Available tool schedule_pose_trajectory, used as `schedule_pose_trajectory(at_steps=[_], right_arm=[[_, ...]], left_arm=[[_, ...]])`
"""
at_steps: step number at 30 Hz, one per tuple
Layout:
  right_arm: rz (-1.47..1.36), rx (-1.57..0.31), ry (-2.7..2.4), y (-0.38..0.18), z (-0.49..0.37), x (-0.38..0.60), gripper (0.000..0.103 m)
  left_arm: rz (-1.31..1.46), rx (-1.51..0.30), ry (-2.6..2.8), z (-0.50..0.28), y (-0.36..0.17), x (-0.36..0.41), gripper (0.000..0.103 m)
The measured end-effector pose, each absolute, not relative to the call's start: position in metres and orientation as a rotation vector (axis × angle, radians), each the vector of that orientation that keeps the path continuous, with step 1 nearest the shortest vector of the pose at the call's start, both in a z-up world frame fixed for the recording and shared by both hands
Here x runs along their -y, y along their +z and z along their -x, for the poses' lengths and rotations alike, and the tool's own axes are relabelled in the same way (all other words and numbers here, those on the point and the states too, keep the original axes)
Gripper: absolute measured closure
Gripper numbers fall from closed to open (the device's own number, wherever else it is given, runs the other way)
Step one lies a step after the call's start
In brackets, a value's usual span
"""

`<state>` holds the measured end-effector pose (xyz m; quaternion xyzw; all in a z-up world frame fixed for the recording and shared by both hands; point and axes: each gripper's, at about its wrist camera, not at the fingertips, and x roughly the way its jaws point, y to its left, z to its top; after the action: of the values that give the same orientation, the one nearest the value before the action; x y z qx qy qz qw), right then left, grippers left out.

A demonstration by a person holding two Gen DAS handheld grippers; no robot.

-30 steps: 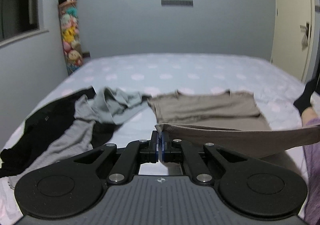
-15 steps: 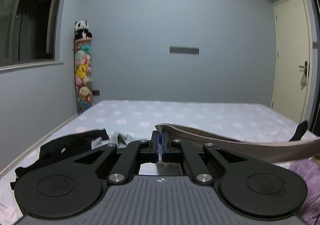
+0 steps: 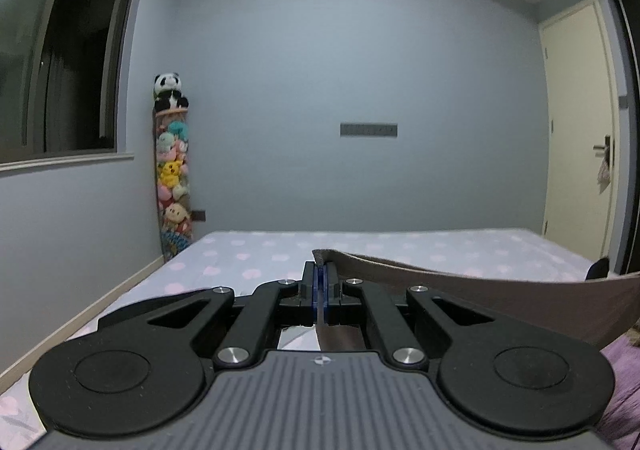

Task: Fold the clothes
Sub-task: 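Lift the hem with both grippers and fold it over toward the collar, then open both grippers and release the shirt folded in half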

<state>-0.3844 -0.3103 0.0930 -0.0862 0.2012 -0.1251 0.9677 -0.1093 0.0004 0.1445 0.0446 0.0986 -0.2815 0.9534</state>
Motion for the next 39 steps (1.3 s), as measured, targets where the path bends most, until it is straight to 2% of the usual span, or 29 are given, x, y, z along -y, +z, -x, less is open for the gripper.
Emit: schedule_pose_trajectory(at_steps=[19, 31, 39], right_arm=[[0.171, -0.634, -0.266, 0.027, 0.224, 0.384, 0.1], [0.183, -0.801, -0.249, -0.051, 0.1, 0.435, 0.1], [0.085, -0.876, -0.253, -0.109, 0.05, 0.463, 0.1]], left_arm=[[-0.306, -0.415, -0.536, -0.001, 0.075, 0.096, 0.102], [-0.355, -0.611, -0.524, -0.103, -0.01, 0.153, 0.102], [-0.366, -0.718, -0.521, -0.151, -0.071, 0.179, 0.102]])
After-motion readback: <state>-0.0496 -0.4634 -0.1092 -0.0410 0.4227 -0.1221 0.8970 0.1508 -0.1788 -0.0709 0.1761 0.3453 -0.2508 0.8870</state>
